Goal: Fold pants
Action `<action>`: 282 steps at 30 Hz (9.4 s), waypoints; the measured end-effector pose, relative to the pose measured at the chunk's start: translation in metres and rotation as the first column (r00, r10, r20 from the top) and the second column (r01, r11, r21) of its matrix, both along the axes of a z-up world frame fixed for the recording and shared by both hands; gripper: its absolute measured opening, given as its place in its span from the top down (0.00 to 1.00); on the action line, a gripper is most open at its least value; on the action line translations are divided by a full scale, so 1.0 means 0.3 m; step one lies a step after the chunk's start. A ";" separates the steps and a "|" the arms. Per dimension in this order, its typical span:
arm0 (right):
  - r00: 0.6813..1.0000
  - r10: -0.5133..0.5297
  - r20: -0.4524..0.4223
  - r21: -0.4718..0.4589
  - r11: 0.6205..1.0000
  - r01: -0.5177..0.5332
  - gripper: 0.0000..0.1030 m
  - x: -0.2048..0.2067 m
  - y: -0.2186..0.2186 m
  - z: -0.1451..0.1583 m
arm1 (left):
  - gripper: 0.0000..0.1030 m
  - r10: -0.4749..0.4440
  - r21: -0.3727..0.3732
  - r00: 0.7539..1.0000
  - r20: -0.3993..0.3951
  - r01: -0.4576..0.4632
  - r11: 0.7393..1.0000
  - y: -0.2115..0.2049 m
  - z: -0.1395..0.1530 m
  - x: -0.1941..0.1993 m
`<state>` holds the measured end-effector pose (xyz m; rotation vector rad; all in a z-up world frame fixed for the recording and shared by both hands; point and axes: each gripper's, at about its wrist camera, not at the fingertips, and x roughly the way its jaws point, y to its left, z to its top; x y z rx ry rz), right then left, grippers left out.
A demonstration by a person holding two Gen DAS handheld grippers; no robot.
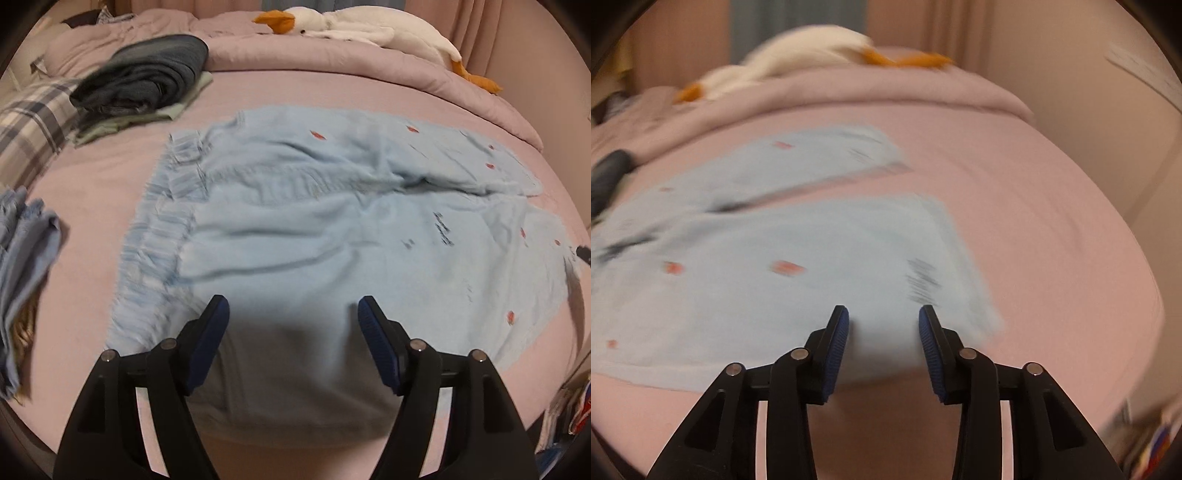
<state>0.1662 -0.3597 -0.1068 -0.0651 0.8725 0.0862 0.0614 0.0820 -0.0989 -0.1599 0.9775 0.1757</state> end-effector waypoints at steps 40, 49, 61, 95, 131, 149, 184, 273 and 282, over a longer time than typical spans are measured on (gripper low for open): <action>0.678 0.668 -0.307 -0.160 0.665 -0.729 0.15 0.704 1.150 -0.109 | 0.30 -0.349 -0.159 0.924 -0.158 0.324 0.932 0.584 -0.041 0.581; 0.652 0.707 -0.274 -0.206 0.619 -0.758 0.88 0.557 1.166 -0.084 | 0.68 -0.407 -0.094 0.905 -0.126 0.398 0.913 0.502 0.071 0.495; 0.765 0.618 -0.180 -0.342 0.690 -0.638 0.98 0.392 1.117 -0.009 | 0.76 -0.301 0.086 0.953 -0.022 0.302 0.949 0.370 0.165 0.373; 0.723 0.684 -0.102 -0.321 0.665 -0.675 0.98 -0.368 0.785 -0.040 | 0.73 -0.536 0.442 0.837 -0.112 0.525 0.727 0.051 -0.014 -0.353; 0.982 -0.130 -0.134 0.373 0.912 0.171 0.52 0.415 0.011 -0.049 | 0.33 -0.586 -0.151 0.809 0.051 0.586 0.796 -0.641 0.033 0.215; 0.994 -0.089 0.061 0.259 0.963 0.071 0.92 0.305 0.044 0.108 | 0.32 -0.584 -0.145 0.810 0.053 0.585 0.798 -0.632 -0.015 0.215; 0.958 -0.285 0.028 0.513 0.827 0.231 0.92 -0.027 -0.356 0.065 | 0.26 -0.673 -0.068 0.736 -0.070 0.670 0.739 -0.587 -0.020 0.124; 0.992 0.118 -0.035 0.216 0.970 -0.108 1.00 -0.147 0.182 -0.090 | 0.20 -0.349 0.054 0.936 -0.050 0.351 0.935 -0.093 0.015 0.018; 0.927 0.358 -0.111 0.114 0.931 -0.346 0.84 -0.126 0.464 -0.078 | 0.22 -0.260 -0.011 0.966 0.008 0.260 0.966 0.084 0.035 -0.106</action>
